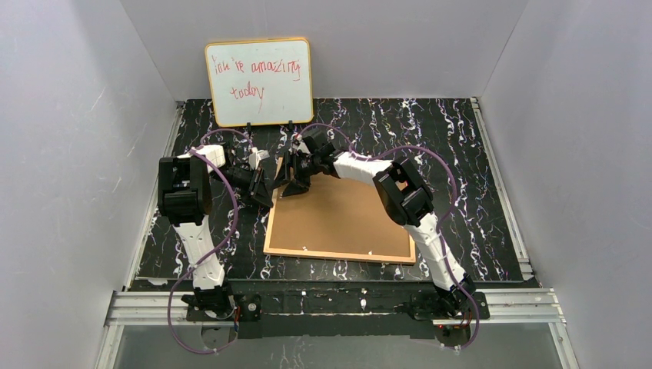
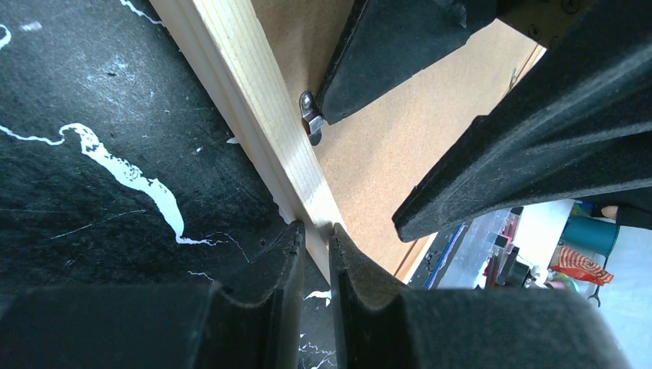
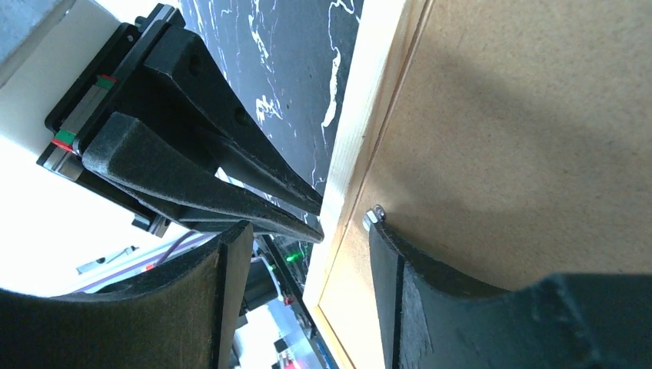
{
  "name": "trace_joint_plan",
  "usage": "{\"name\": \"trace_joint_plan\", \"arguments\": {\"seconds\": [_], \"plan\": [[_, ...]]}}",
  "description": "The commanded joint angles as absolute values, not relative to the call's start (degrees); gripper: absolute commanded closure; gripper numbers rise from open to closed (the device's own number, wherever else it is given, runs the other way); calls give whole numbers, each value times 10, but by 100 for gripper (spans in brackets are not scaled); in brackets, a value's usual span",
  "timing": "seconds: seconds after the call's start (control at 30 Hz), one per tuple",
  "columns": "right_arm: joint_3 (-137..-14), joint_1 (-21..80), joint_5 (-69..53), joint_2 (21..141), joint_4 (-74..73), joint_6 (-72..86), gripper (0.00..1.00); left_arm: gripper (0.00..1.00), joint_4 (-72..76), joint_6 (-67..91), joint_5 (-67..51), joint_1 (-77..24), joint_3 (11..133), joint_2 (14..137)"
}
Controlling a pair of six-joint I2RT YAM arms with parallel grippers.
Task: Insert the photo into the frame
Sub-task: Install the photo frame at the center of the board.
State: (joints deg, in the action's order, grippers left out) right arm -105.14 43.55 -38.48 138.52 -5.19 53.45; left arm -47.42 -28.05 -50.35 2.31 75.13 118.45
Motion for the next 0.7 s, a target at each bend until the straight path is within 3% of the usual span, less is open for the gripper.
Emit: {"name": "trace_joint_plan", "arguments": {"seconds": [0.0,0.37,0.67], "plan": [[-1035,452,-344,1396,-9,567,34,86,-461,-304,-453,15,732,1180],[-919,457,-260,1313,75,607,35,86,-464,-309,-453,15,729,1175],[-867,464,-231,1262,48,584,35,86,-472,-321,-451,18,728,1174]]}}
